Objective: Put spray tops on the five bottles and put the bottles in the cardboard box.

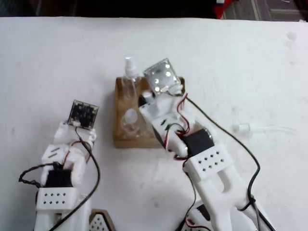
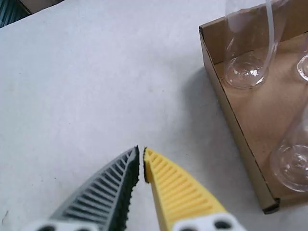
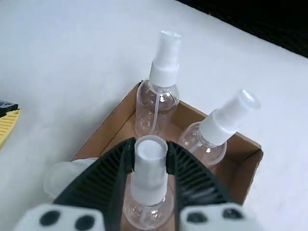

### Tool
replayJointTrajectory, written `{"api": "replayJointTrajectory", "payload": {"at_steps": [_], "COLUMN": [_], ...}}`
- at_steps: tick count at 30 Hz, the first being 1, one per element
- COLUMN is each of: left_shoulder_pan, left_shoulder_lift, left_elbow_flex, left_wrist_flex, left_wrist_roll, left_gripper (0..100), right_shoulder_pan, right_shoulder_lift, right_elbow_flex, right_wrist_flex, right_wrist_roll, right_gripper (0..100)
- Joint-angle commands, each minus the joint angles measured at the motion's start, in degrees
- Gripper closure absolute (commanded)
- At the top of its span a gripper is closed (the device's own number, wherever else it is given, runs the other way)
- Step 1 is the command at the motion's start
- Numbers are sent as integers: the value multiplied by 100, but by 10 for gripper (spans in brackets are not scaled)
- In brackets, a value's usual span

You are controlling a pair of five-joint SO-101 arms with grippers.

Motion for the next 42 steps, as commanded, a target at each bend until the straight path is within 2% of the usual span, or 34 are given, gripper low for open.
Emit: {"api": "replayJointTrajectory", "payload": {"at_steps": [1, 7, 17, 20, 26, 42], "left_shoulder_pan": [40, 40, 48, 40, 40, 48], "left_shoulder_lift": [-84, -84, -84, -84, -84, -84], "left_elbow_flex": [-79, -79, -79, -79, -79, -79], "left_wrist_flex": [-44, -44, -44, -44, -44, -44], "left_wrist_roll": [-79, -79, -79, -79, -79, -79], "left_gripper": [973, 973, 973, 973, 973, 973], "right_shoulder_pan": [13, 409, 251, 251, 295, 259], "right_shoulder_lift": [-57, -673, -2879, -2941, -2985, -2923], "right_elbow_flex": [53, 791, 2699, 3051, 3473, 3534], "right_wrist_flex": [-180, -787, -1789, -2079, -2668, -2659], "right_wrist_roll": [185, 132, 141, 114, -501, -492], "right_gripper": [982, 982, 982, 982, 982, 982]}}
